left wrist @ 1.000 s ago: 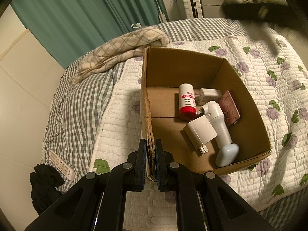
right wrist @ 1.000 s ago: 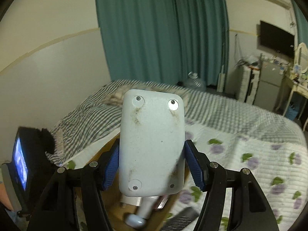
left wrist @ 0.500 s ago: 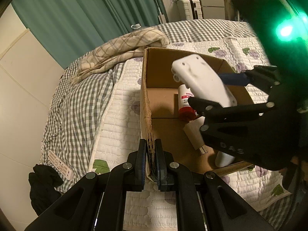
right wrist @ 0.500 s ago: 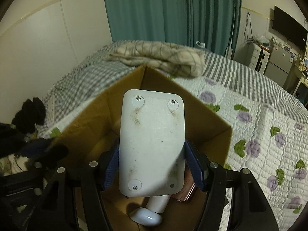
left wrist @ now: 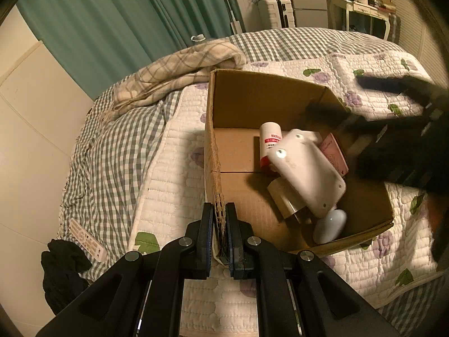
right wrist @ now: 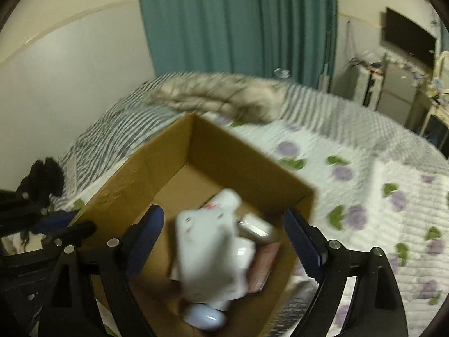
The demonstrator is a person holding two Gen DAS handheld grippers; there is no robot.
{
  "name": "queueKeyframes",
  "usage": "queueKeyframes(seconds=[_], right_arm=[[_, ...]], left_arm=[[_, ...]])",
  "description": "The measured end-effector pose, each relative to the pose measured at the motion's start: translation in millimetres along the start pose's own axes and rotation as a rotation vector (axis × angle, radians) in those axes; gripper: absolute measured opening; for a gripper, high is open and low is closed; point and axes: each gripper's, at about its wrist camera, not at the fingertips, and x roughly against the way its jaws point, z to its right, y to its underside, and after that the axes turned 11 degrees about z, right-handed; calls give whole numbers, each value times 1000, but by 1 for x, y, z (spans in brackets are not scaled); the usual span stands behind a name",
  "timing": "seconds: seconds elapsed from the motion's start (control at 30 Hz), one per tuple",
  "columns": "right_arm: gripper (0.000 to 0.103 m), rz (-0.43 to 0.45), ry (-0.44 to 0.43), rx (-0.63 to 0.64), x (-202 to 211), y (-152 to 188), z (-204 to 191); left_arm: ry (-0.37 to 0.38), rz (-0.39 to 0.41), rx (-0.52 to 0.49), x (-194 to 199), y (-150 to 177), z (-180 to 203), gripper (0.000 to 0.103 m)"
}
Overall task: Organize rigid objects
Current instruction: 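Lower the white case into the box and open the right gripper, then grasp the black TV remote with the right gripper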
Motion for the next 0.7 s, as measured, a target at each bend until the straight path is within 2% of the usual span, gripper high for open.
queueKeyframes(seconds=[0.23, 0.4, 0.57, 0.7], right_arm=[[92, 109, 150, -24, 66, -27, 55], [93, 138, 232, -34, 105, -30, 87], [94, 101, 291, -55, 123, -4, 109], [94, 42, 307, -63, 114, 31, 112]], left_arm=[[1, 1, -2, 0, 0, -1, 7], [2, 2, 0, 0, 0, -2, 7], [2, 2, 0, 1, 0, -1, 7], [2, 2, 1, 1, 0, -2, 7]])
